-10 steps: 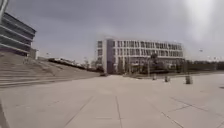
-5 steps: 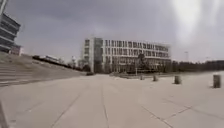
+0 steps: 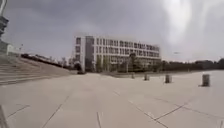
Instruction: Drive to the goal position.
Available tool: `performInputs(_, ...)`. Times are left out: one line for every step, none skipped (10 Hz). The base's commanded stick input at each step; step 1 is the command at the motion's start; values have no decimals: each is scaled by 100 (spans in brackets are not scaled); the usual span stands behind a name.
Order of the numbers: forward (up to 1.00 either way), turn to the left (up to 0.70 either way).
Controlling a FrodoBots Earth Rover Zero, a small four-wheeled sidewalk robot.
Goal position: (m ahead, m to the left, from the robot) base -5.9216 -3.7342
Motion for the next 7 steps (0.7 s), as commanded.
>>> performInputs(0, -45)
performInputs(0, -45)
performInputs(0, -45)
performInputs(0, -45)
performInputs(0, -45)
performInputs(0, -45)
performInputs(0, -45)
